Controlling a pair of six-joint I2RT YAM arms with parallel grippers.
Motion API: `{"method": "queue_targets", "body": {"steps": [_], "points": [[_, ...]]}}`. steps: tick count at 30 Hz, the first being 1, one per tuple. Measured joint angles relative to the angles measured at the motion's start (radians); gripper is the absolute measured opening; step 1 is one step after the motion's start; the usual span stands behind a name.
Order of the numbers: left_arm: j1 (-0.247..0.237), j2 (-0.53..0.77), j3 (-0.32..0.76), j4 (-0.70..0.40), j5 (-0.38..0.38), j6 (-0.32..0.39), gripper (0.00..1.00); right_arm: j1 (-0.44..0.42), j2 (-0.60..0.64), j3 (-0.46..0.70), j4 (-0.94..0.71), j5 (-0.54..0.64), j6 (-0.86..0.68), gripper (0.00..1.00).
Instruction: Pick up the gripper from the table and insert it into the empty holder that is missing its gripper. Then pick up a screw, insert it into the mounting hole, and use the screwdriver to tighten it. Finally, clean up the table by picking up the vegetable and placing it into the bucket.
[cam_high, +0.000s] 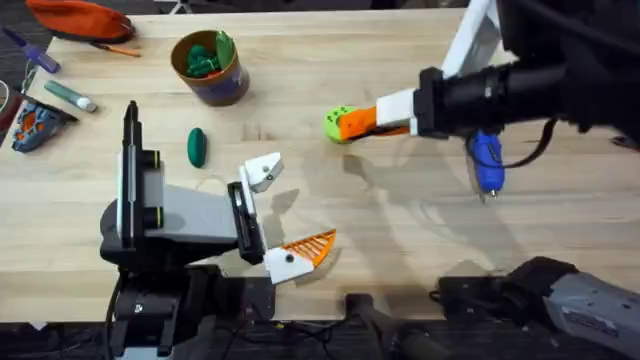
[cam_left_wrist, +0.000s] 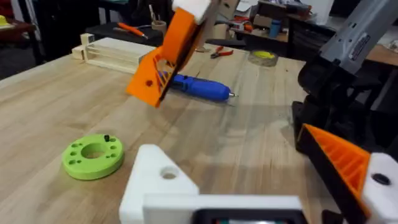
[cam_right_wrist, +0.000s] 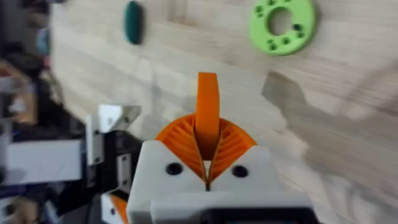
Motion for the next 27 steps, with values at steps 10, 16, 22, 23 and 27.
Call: {"method": "queue_targets", "body": {"steps": [10,16,22,23,27], "points": [[0.000,0.000,0.000,0.000,0.000,0.000,0.986,-0.087,-0.059,-0.258,0.409,-0.413,0.109,0.009],[0.000,0.000,0.000,0.000,0.000,0.000,0.985,-0.120,-0.059,-0.369,0.643,-0.613,0.196,0.009],[0.000,0.000,0.000,0.000,0.000,0.000,0.985,-0.128,-0.059,-0.436,0.699,-0.721,0.234,0.009],[0.000,0.000,0.000,0.000,0.000,0.000,0.986,-0.128,-0.059,-0.450,0.720,-0.736,0.239,0.009],[0.000,0.000,0.000,0.000,0.001,0.000,0.986,-0.128,-0.059,-0.510,0.806,-0.775,0.282,0.009]]}}
